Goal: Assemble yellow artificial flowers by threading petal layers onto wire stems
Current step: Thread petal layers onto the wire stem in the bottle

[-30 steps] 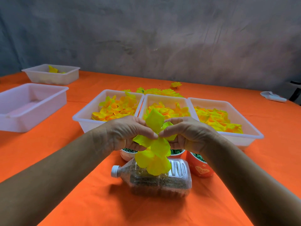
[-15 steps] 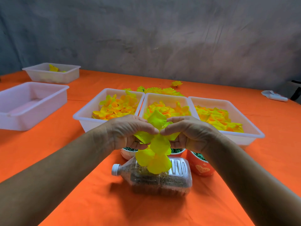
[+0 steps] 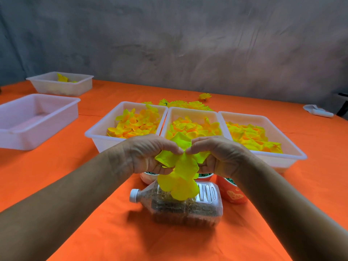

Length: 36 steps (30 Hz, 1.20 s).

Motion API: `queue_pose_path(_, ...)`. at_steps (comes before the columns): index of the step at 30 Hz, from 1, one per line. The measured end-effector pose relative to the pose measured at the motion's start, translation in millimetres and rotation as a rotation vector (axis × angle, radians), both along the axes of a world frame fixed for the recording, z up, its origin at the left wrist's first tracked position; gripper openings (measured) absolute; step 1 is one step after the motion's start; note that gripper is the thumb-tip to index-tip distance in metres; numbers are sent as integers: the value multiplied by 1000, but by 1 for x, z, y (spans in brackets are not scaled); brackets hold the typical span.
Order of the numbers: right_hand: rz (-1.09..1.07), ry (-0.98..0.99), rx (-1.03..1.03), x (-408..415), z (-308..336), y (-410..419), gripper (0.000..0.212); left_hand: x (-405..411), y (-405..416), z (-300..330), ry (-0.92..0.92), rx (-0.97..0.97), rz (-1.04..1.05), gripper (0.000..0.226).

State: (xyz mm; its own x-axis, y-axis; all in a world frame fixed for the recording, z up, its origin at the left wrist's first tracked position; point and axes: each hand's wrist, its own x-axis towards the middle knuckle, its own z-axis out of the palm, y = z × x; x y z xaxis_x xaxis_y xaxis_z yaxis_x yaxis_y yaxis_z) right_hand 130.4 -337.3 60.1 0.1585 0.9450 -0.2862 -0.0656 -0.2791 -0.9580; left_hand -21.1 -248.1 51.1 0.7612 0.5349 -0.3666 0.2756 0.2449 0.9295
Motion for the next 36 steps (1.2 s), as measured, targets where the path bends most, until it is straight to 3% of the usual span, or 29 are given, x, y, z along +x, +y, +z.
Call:
queue_pose_path(12,-26,165,-117,-4,-7,-1,16,-3,7,-9,11,-39,13,29)
queue_pose_path(20,-25,9,-50,-1,-8,-6,20,1,-3,-2,64,82,53,6)
queue_pose_path(28,14,-155,-53,-2,-11,-10,15,3,6,-3,84,190,52,18)
queue_pose_path(36,-10,-204,-60,-3,-14,-12,18,5,8,-1,132,257,7,16)
